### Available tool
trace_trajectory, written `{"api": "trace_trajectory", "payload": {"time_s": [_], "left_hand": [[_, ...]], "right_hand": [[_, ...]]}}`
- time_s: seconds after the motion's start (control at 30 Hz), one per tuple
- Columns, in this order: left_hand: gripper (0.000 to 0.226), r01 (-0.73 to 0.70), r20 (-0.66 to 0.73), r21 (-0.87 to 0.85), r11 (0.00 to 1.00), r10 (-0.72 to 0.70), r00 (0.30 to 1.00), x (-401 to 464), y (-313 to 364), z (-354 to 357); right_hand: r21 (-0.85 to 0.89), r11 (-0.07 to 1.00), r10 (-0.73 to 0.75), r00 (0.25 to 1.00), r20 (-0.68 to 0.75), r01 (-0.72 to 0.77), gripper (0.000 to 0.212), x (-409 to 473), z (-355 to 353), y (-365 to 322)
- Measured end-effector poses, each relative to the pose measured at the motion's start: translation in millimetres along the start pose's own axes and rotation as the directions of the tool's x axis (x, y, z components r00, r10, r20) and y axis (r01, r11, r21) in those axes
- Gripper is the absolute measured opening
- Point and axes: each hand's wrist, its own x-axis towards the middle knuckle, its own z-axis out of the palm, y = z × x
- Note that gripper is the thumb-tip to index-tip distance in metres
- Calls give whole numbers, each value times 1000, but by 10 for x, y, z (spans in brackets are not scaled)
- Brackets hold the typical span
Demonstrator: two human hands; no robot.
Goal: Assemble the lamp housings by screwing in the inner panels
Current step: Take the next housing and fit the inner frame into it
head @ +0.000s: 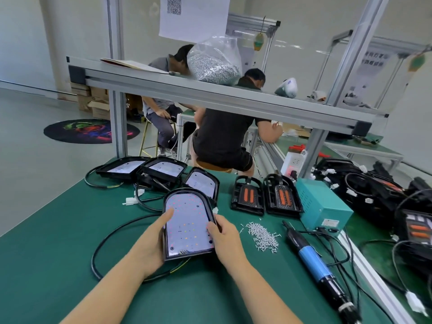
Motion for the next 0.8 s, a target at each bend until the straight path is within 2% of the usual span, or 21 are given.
{"api": "trace_trajectory", "payload": {"time_s": [0.1, 0.27, 0.33, 0.4, 0.47, 0.5, 0.57, 0.67, 0.8], "left_hand": [[51, 42, 13, -133, 990, -41, 999, 147, -10, -47], [50, 38, -6, -175, 984, -40, 999, 276, -28, -27], [45, 23, -26, -168, 985, -28, 999, 302, -24, -40], [38, 25, -48, -151, 988, -32, 998, 327, -24, -54], [32, 20, -84, -114, 993, -29, 996, 339, -31, -46], [31, 9, -106, -91, 996, -18, 994, 343, -42, -34], [30, -21, -140, -58, 998, 13, 990, 346, -66, -14], [27, -35, -166, -49, 998, 26, 986, 333, -75, 3], [25, -40, -170, -76, 996, 26, 985, 333, -74, 0]], "right_hand": [[-18, 1000, -21, 997, 72, 23, 15, 0, -8, 19], [-34, 999, 7, 995, 101, -4, 16, 35, -73, 89], [-98, 995, 20, 998, 61, -14, 30, 89, -128, 91], [-206, 979, -16, 1000, -13, 13, 36, 187, -236, 98], [-472, 881, -28, 996, -81, -13, 25, 326, -401, 158], [-619, 781, 8, 992, -123, -83, 30, 395, -502, 190], [-778, 598, 55, 979, -199, -191, 42, 514, -723, 270], [-847, 469, 50, 965, -258, -251, 44, 614, -975, 345], [-874, 403, 93, 962, -257, -272, 48, 731, -1115, 397]]}}
